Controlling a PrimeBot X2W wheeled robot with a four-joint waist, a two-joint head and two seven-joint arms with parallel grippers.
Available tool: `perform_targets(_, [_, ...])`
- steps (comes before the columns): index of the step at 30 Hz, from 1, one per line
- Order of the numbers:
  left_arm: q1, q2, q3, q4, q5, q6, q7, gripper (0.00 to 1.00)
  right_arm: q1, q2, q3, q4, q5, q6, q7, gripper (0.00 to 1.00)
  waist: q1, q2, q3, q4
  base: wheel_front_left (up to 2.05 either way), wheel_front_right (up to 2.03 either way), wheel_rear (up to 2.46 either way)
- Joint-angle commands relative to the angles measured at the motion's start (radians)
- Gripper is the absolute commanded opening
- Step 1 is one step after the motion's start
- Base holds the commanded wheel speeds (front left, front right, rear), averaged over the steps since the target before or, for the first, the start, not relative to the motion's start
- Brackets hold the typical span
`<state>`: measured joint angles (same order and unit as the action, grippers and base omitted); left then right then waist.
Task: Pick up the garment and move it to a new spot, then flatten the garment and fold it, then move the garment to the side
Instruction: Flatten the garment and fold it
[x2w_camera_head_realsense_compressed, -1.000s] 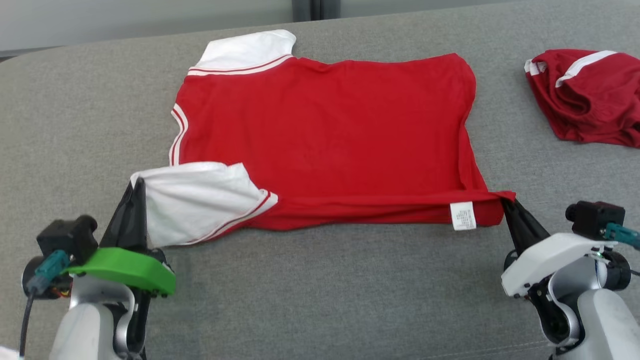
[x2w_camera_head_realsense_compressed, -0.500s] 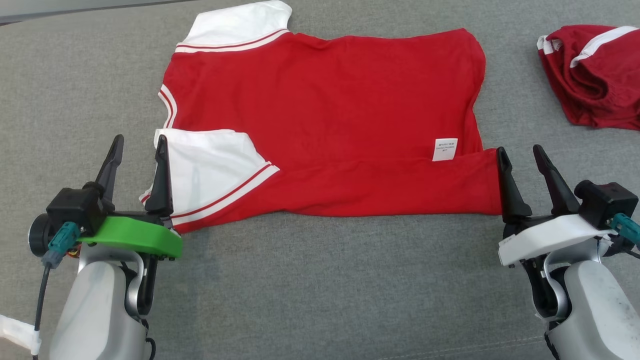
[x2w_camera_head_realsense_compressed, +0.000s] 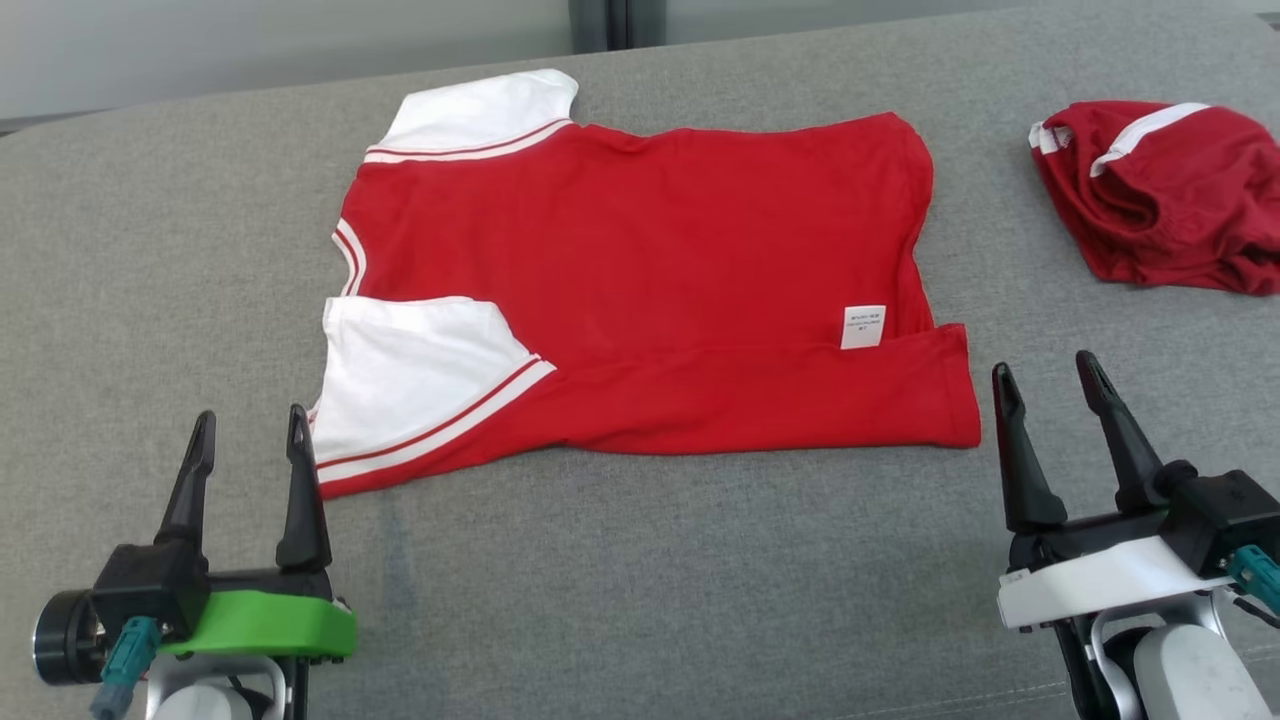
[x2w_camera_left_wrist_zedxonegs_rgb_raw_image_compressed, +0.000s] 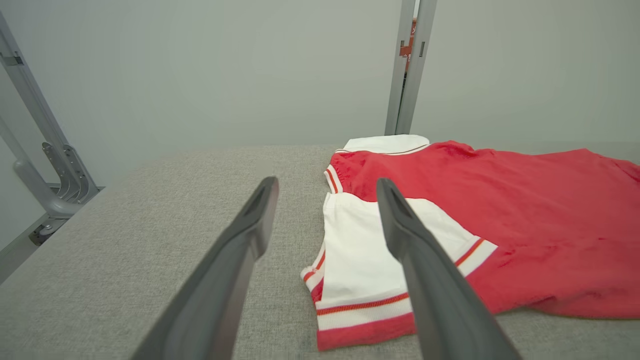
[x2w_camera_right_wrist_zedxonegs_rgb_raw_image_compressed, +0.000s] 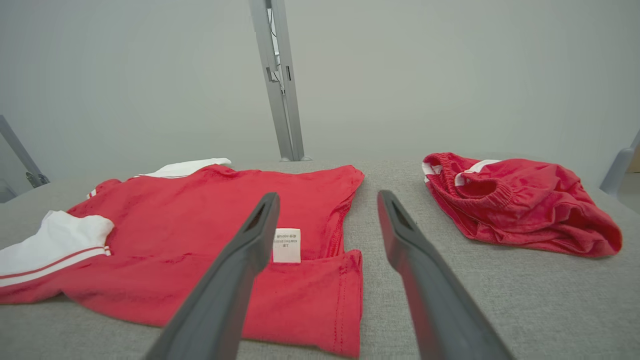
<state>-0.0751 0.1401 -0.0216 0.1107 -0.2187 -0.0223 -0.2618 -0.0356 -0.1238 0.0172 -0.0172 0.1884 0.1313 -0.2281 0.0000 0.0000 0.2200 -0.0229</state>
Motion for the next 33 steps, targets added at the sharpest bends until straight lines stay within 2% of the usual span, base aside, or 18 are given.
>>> perform_targets(1, [0.022, 0.001, 0.004, -0.014, 0.006, 0.007, 0.003, 1.00, 0.017, 0.006, 0.001, -0.019, -0.006, -0.001, 0.009, 1.00, 0.0000, 0.0000, -0.017, -0.003, 0.00, 0.00, 0.00])
perform_targets(10, [0.049, 0.004, -0.004, -0.051, -0.011, 0.012, 0.035, 1.00, 0.044, 0.019, 0.005, -0.064, -0.003, -0.001, 0.039, 1.00, 0.0000, 0.0000, -0.023, 0.001, 0.00, 0.00, 0.00])
perform_targets(14, [0.016, 0.005, -0.019, -0.024, -0.029, -0.005, 0.076, 1.00, 0.037, 0.010, 0.000, -0.035, 0.004, -0.001, 0.052, 1.00, 0.0000, 0.0000, -0.004, 0.001, 0.00, 0.00, 0.00])
perform_targets(19, [-0.032, 0.005, -0.030, 0.103, -0.075, -0.041, 0.132, 1.00, 0.002, -0.002, 0.002, 0.080, 0.021, -0.001, 0.062, 1.00, 0.0000, 0.0000, 0.046, 0.009, 0.00, 0.00, 0.00])
perform_targets(24, [-0.083, 0.009, -0.022, 0.246, -0.117, -0.056, 0.147, 1.00, -0.069, -0.014, 0.033, 0.231, 0.042, -0.001, 0.048, 1.00, 0.0000, 0.0000, 0.086, 0.009, 0.00, 0.00, 0.00])
perform_targets(33, [-0.177, 0.012, -0.042, 0.381, -0.160, -0.081, 0.179, 1.00, -0.229, -0.030, 0.082, 0.488, 0.107, -0.001, 0.015, 1.00, 0.0000, 0.0000, 0.120, 0.025, 0.00, 0.00, 0.00])
